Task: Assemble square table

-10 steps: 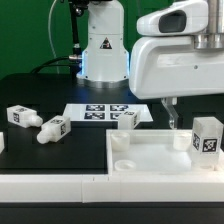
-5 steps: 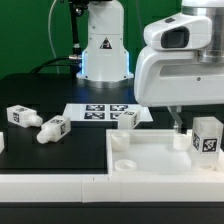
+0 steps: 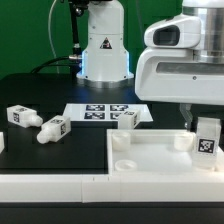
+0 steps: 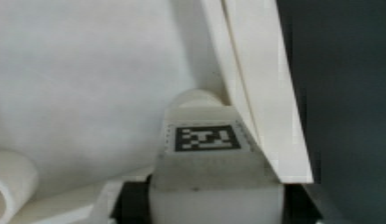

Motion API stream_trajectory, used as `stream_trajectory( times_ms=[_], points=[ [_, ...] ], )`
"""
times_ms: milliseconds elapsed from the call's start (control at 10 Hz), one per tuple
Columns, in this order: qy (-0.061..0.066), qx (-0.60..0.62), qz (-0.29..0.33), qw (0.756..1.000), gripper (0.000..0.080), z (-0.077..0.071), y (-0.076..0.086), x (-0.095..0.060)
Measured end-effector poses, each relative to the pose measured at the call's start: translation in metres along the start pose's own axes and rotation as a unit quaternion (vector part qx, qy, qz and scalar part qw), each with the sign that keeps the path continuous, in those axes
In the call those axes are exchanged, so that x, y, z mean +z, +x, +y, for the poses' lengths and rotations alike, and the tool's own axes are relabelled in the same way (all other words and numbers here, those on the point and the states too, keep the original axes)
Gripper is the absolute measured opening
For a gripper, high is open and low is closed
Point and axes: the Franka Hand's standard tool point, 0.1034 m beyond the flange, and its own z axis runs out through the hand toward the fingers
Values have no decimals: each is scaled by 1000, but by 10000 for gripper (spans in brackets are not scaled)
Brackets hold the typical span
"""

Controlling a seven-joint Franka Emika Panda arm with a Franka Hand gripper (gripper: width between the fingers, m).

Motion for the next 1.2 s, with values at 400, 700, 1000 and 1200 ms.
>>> stream_trajectory(
  times_ms=[400, 700, 1000, 1200],
  points=[
    [25, 301, 7, 953, 285, 1, -1, 0],
    [55, 466, -16, 883, 285, 5, -1, 1],
    [54, 436, -14, 898, 501, 4, -2, 2],
    [53, 255, 8, 966, 639, -2, -3, 1]
  ],
)
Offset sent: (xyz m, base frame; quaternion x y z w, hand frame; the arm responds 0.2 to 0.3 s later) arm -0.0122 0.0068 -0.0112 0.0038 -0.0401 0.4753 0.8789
